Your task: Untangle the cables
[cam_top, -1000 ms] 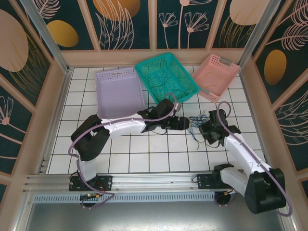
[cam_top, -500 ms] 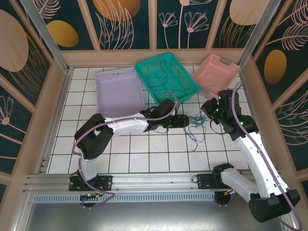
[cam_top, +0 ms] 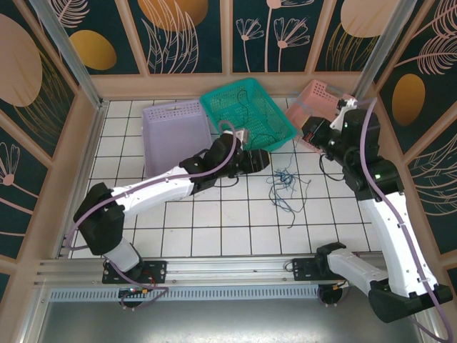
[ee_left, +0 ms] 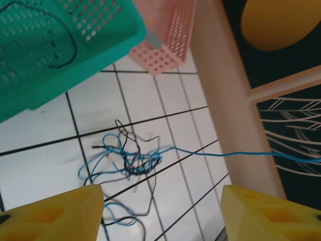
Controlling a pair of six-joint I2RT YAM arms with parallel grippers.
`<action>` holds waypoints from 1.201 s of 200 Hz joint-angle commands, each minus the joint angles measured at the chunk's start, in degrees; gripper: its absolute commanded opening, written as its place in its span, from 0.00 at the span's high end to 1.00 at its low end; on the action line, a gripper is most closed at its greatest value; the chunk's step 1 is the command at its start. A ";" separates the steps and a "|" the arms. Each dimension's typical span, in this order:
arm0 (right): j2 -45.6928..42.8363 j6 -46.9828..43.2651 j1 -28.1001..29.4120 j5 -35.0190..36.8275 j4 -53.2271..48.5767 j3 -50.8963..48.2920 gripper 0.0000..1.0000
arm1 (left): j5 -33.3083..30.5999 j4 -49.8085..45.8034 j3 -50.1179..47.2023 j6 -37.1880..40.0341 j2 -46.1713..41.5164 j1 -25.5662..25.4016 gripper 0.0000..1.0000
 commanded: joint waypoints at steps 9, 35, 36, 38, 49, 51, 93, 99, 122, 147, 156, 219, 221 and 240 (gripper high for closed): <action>1.37 -5.14 0.30 -3.30 10.04 6.74 1.00 | 0.91 2.08 -1.17 -2.65 -0.19 0.12 0.38; 3.91 -4.64 0.30 -4.90 13.00 10.99 1.00 | 1.81 1.95 -0.38 -7.47 0.66 0.27 0.35; 3.99 -4.58 0.30 -4.98 13.11 11.09 1.00 | 1.81 1.94 -0.33 -7.67 0.70 0.33 0.35; 4.16 -4.54 0.32 -5.12 13.29 11.32 1.00 | 1.86 1.93 -0.23 -8.06 0.73 0.36 0.34; 5.02 -4.02 0.34 -5.72 14.34 12.24 1.00 | 2.48 3.42 0.01 -8.44 0.43 0.48 0.34; 5.18 -3.89 0.31 -5.75 14.41 12.44 1.00 | 2.60 4.06 -0.12 -8.15 0.27 0.48 0.34; 8.28 -1.60 0.56 -6.99 13.61 14.13 1.00 | 1.61 11.21 -6.06 4.34 -6.21 0.30 0.31; 8.31 -1.33 0.74 -7.50 13.84 13.93 1.00 | 1.56 11.81 -6.89 6.91 -6.92 0.06 0.30; 8.29 0.01 2.27 -8.03 14.70 12.39 1.00 | -1.92 13.37 -8.98 17.60 -8.86 -1.22 0.28; 8.29 0.98 4.54 -7.56 14.53 11.35 1.00 | -5.46 13.11 -6.34 25.93 -7.18 -1.49 0.25; 8.26 1.44 5.08 -7.26 14.51 10.91 1.00 | -5.75 13.22 -5.18 28.80 -5.89 -1.56 0.24; 7.85 4.09 9.13 -6.96 14.15 10.03 1.00 | -8.09 17.71 1.49 40.82 1.77 -2.50 0.20; 7.72 4.20 9.21 -6.87 14.17 9.93 1.00 | -7.47 17.94 1.61 40.95 1.93 -2.53 0.21; 6.77 5.05 9.62 -6.72 14.53 9.09 1.00 | -6.07 18.67 2.20 40.86 3.65 -2.64 0.27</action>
